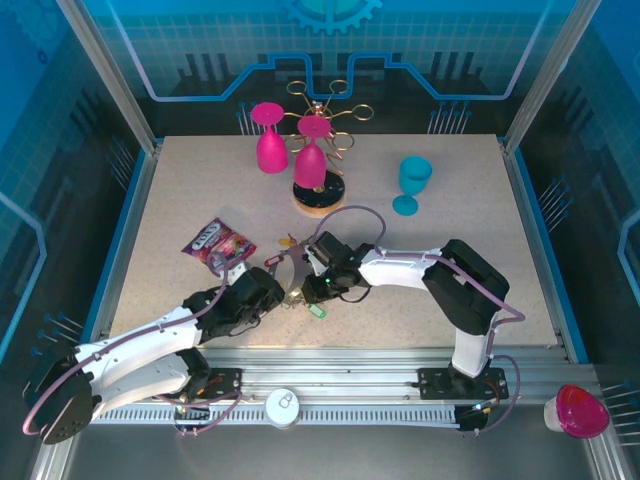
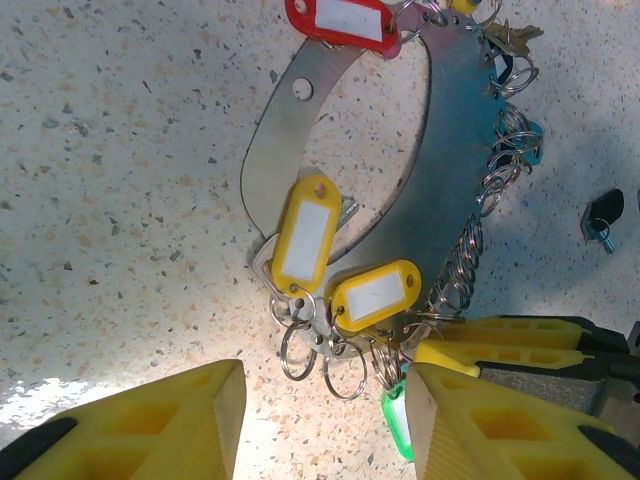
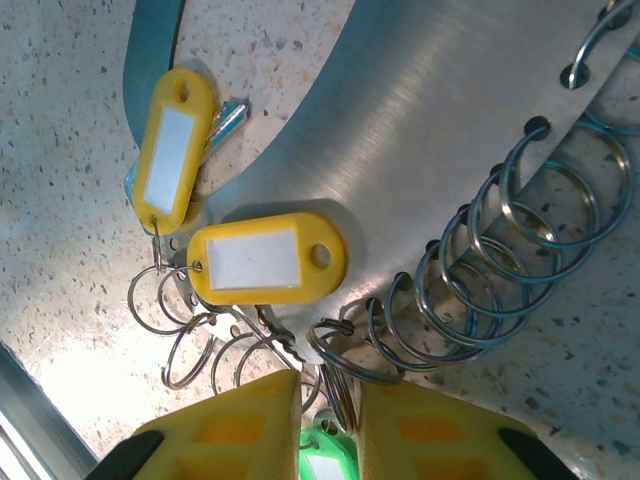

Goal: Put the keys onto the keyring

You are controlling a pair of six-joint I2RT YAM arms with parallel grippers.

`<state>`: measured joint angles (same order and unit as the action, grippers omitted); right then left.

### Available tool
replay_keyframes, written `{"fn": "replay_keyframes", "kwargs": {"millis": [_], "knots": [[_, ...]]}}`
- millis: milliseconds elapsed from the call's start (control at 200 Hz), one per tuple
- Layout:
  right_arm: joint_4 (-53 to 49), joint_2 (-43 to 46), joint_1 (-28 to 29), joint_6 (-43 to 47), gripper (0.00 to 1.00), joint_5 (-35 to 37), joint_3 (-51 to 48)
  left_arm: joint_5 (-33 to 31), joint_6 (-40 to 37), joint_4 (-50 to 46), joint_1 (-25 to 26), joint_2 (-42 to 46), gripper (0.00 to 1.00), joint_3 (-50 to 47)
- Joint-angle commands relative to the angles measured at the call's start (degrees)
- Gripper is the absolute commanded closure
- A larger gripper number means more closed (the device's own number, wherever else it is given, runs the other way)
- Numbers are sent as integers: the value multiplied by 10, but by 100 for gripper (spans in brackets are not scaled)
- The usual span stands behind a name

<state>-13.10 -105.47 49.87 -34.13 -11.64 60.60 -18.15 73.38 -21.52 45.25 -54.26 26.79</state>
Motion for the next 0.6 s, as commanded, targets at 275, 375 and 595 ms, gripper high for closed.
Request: {"fn": "replay_keyframes", "kwargs": {"millis": [275,375,595], "knots": [[4,-24,5,-6,83,-12,20,-8,2,-6,-1,17,52,-10],[4,-25,5,-5,85,-11,20,-9,1,-6,0,21,53,-12],[0,-2,7,6,100,-3,17,-14,-6,-9,-2,31,52,-12]]}}
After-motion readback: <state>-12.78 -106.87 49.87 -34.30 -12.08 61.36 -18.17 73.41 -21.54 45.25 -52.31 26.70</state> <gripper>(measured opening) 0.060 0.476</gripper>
